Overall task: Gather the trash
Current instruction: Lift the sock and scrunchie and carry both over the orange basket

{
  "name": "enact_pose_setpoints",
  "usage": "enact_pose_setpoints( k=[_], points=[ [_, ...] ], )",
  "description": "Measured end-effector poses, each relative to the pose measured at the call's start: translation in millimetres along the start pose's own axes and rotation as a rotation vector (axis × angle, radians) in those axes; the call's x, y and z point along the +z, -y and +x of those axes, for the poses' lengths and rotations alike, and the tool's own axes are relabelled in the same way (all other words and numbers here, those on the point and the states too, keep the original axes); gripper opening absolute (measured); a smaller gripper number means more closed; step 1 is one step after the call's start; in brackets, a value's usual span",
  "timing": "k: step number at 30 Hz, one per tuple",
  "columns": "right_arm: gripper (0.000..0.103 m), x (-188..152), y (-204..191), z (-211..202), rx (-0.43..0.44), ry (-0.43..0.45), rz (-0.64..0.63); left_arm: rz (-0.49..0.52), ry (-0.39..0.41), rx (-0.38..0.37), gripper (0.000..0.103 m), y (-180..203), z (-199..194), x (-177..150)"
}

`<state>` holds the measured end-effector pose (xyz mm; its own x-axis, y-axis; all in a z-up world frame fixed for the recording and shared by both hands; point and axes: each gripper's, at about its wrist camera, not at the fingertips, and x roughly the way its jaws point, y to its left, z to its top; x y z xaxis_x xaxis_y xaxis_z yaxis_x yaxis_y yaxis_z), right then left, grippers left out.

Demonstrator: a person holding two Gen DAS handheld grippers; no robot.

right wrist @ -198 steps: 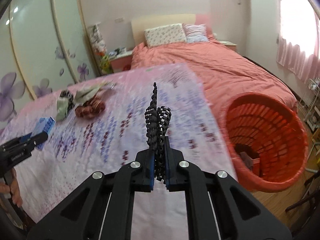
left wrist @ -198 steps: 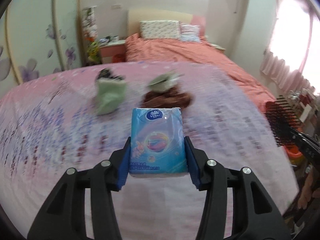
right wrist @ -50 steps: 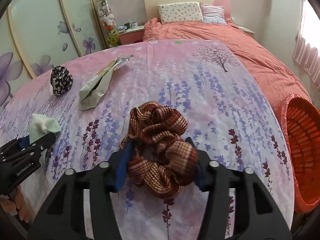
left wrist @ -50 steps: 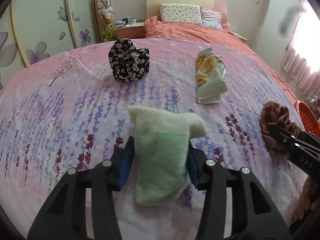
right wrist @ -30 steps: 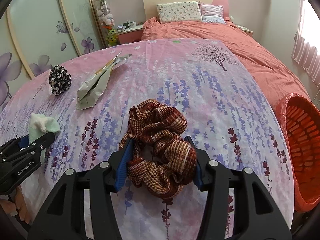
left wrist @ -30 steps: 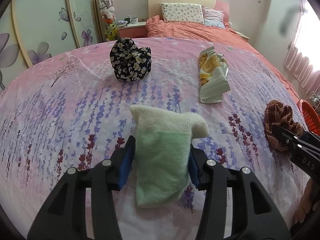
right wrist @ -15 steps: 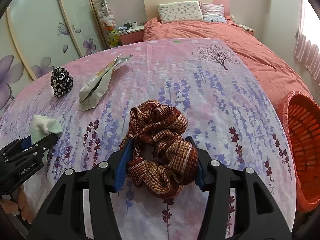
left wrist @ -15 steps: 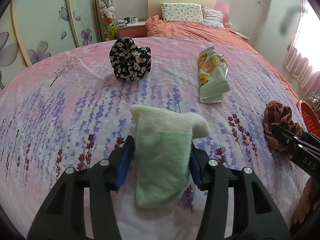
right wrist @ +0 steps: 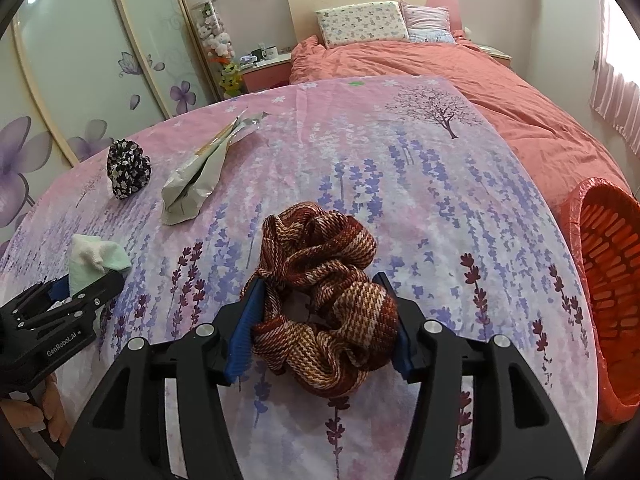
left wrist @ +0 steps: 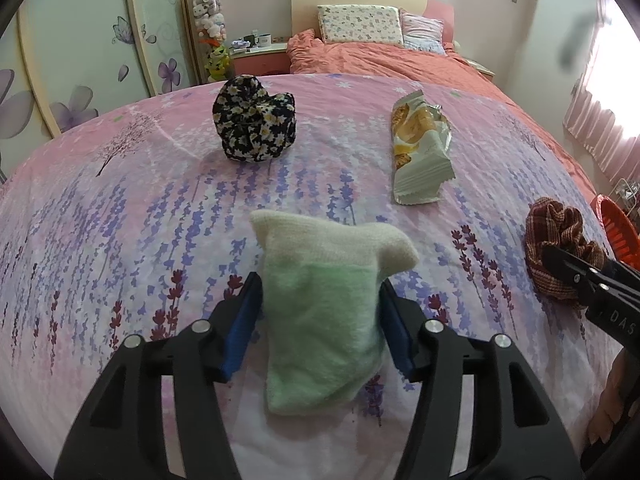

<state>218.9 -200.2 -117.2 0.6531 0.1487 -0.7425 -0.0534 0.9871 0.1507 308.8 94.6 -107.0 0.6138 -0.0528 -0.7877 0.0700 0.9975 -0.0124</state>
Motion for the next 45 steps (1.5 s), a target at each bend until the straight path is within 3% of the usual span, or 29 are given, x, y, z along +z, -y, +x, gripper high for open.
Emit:
enact_pose_setpoints(
  k=[2, 4, 5, 6, 8, 12, 21, 34, 45],
  points=[
    [0.063, 0, 0, -1, -0.008, -0.002, -0.001, 0.007, 0.003, -0.018, 0.058, 0, 0, 1],
    [0.063, -2, 4, -2, 0.007, 0.002, 0.014, 0.024, 0.007, -0.028, 0.048, -2, 1, 3],
    [0.059, -3, 7, -4, 0.014, 0.008, 0.029, 0.027, 0.012, -0.035, 0.036, -3, 1, 4],
    [0.046, -5, 10, -6, 0.025, 0.013, 0.043, 0.026, 0.015, -0.046, 0.022, -5, 0, 5],
    [0.034, -7, 12, -11, 0.044, 0.021, 0.043, 0.011, 0.014, -0.083, 0.01, -9, -1, 5],
    [0.022, -11, 12, -28, 0.018, 0.051, 0.001, 0.035, 0.053, -0.09, 0.008, -1, -15, 5],
    [0.021, -17, 59, -85, -0.003, 0.167, 0.08, 0.106, 0.151, -0.166, 0.008, 57, -67, 10],
    [0.021, -20, 161, -162, -0.126, 0.333, 0.234, 0.257, 0.214, -0.429, 0.008, 212, -108, 17],
    [0.021, -21, 232, -161, -0.165, 0.367, 0.359, 0.357, 0.175, -0.561, 0.009, 325, -88, 24]
  ],
)
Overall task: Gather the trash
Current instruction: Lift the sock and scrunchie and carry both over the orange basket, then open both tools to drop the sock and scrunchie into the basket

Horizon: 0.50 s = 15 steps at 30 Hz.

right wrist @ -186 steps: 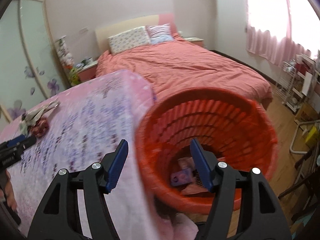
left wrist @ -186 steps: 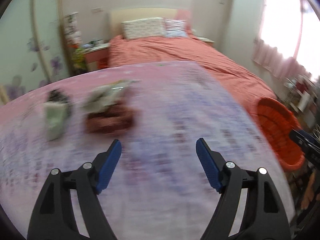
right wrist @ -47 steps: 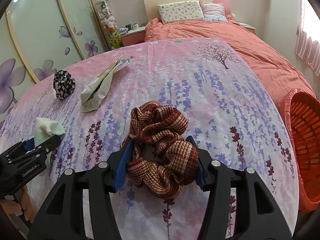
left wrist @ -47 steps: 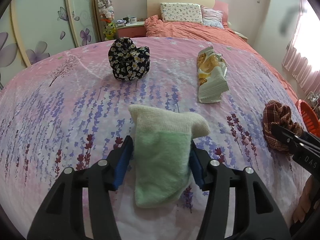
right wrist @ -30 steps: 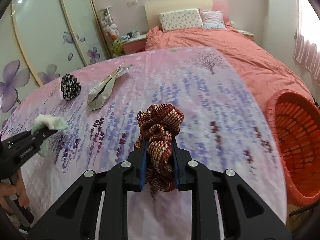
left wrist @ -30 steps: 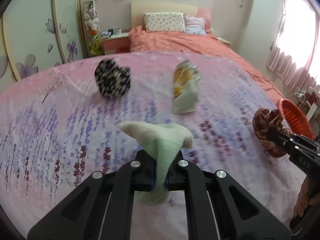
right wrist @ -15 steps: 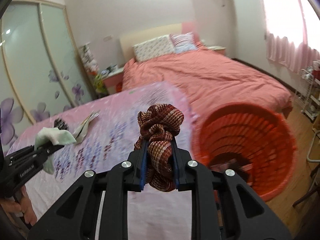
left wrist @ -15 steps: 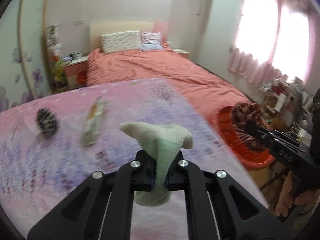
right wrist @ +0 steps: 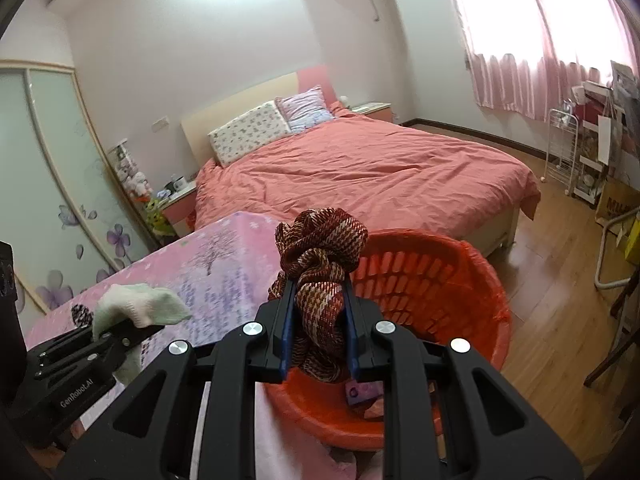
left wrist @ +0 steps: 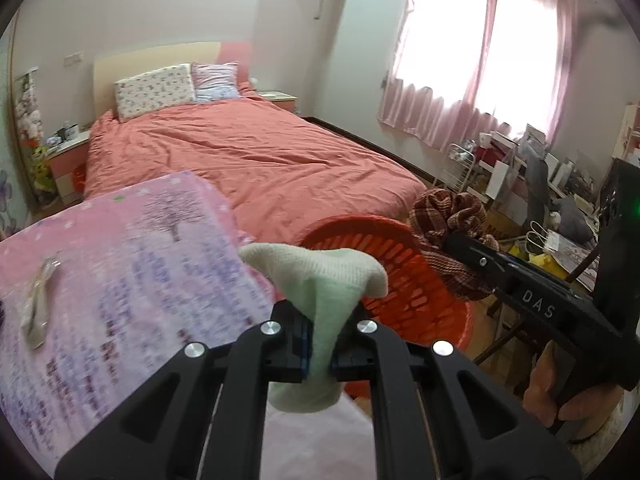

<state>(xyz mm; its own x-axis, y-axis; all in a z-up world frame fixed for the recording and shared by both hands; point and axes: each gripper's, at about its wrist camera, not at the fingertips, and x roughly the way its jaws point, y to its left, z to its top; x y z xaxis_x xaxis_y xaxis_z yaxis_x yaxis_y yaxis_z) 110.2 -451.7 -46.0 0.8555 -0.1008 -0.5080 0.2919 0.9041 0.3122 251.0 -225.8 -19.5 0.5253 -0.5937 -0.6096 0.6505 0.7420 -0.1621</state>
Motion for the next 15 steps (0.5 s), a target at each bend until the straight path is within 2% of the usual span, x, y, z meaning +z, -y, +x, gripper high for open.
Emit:
enact_pose_setpoints(
  k=[8, 9, 10, 11, 12, 14, 15],
  points=[
    [0.024, 4, 27, 19, -0.001, -0.017, 0.054, 0.025, -0.04, -0.039, 0.01, 20, 50, 13],
    [0.029, 4, 30, 22, 0.001, -0.023, 0.061, 0.029, -0.051, -0.038, 0.013, 21, 57, 13],
    [0.032, 4, 33, 24, -0.004, -0.027, 0.07, 0.029, -0.057, -0.038, 0.022, 22, 61, 13],
    [0.034, 3, 36, 27, -0.009, -0.028, 0.076, 0.029, -0.063, -0.032, 0.036, 22, 66, 12],
    [0.044, 2, 38, 30, -0.014, -0.032, 0.081, 0.03, -0.067, -0.018, 0.049, 21, 71, 10],
    [0.057, -1, 40, 31, -0.03, -0.033, 0.089, 0.037, -0.076, 0.006, 0.053, 18, 77, 7],
    [0.059, -2, 41, 31, -0.035, -0.033, 0.093, 0.04, -0.084, 0.016, 0.054, 17, 79, 6]
  ],
)
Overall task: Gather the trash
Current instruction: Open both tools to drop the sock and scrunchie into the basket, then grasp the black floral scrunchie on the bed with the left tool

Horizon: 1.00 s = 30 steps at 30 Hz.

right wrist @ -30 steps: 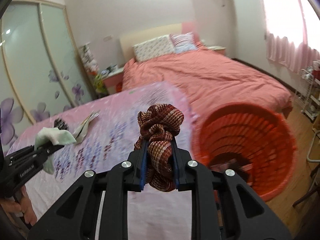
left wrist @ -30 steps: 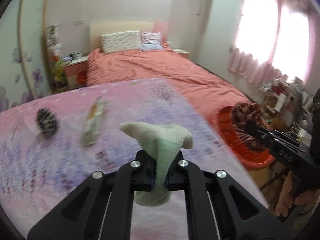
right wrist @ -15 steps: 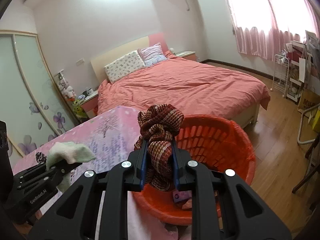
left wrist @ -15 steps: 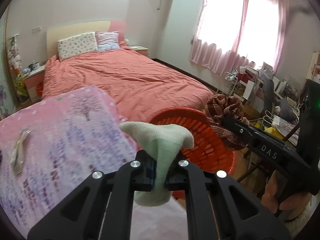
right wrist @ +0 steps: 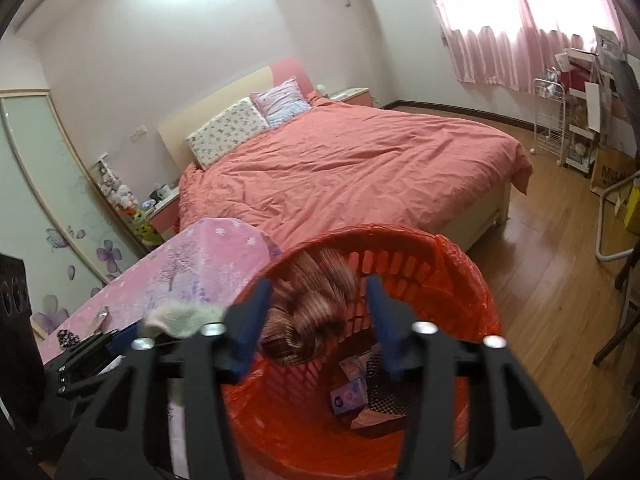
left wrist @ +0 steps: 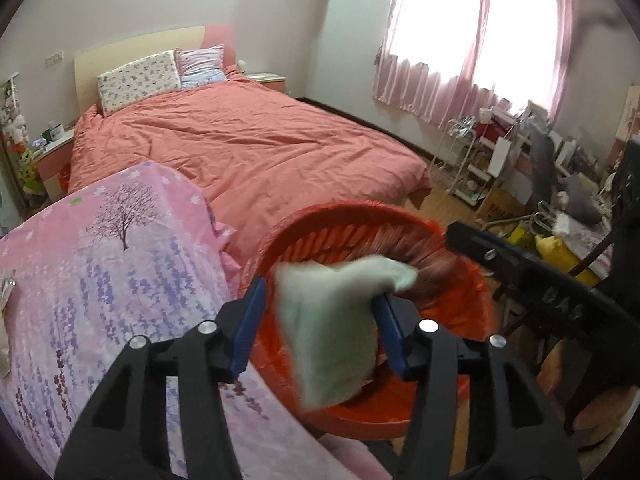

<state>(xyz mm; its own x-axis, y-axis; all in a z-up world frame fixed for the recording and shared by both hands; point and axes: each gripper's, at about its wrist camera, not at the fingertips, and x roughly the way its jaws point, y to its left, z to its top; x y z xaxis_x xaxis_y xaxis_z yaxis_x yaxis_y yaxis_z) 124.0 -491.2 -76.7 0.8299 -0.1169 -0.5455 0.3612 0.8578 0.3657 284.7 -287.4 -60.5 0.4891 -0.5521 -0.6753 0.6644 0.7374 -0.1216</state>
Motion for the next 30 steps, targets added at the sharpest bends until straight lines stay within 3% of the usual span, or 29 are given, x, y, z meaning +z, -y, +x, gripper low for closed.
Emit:
enact_pose_setpoints(
  k=[6, 10, 18, 25, 30],
  points=[
    [0.061, -8, -5, 1, -0.053, -0.015, -0.02, -0.033, -0.02, 0.05, 0.067, -24, 4, -12],
    [0.061, -8, -11, -2, -0.069, -0.008, -0.055, -0.04, -0.015, 0.074, 0.068, -37, -6, -16],
    [0.064, -20, -43, -7, -0.058, -0.018, -0.135, -0.074, 0.009, 0.222, 0.073, -98, -52, -37],
    [0.067, -47, -90, -3, -0.017, -0.068, -0.233, -0.204, 0.034, 0.433, 0.081, -199, -109, -62],
    [0.07, -66, -123, 2, 0.032, -0.116, -0.291, -0.359, 0.067, 0.66, 0.087, -289, -148, -83]
  ],
)
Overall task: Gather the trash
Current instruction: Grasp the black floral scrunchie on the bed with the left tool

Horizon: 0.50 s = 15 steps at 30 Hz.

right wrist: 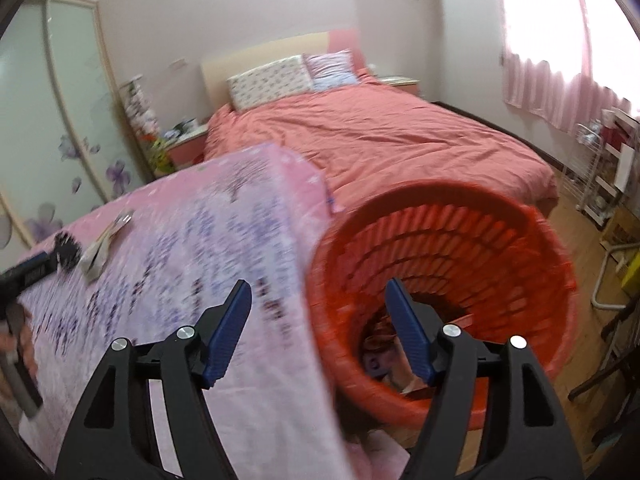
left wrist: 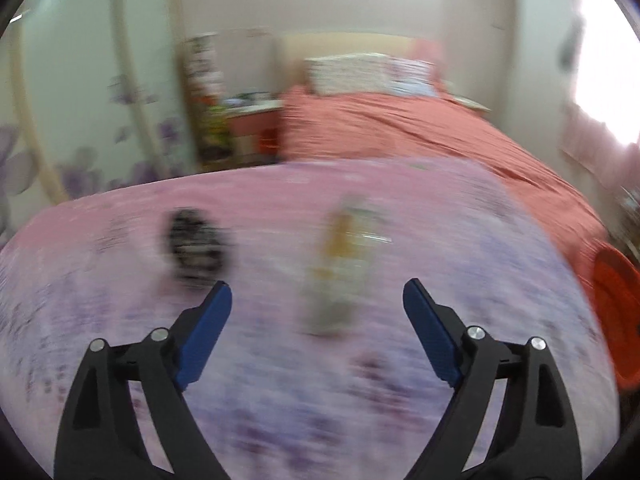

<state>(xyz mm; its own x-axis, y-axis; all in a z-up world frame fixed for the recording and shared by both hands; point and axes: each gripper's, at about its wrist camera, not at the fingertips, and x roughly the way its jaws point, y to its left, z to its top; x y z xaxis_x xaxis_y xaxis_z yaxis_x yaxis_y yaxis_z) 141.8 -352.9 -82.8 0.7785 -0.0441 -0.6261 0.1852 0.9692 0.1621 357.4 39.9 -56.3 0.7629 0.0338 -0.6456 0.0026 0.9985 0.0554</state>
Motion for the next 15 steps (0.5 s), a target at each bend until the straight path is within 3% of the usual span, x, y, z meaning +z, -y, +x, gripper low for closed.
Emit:
enact_pose_setpoints(
  k=[5, 13, 15],
  points=[
    [0.07, -5, -31, 12, 0.041, -0.04, -0.041, -0.14, -0.045, 0.094, 0.087, -65, 34, 10],
    [0.07, -6, -71, 28, 0.088, -0.07, -0.094, -0.202, -0.119, 0.099, 0.087, -100, 89, 28],
    [0.07, -5, -80, 32, 0.1, -0.076, -0.102, -0.212, -0.137, 0.085, 0.075, -101, 96, 25]
  ],
)
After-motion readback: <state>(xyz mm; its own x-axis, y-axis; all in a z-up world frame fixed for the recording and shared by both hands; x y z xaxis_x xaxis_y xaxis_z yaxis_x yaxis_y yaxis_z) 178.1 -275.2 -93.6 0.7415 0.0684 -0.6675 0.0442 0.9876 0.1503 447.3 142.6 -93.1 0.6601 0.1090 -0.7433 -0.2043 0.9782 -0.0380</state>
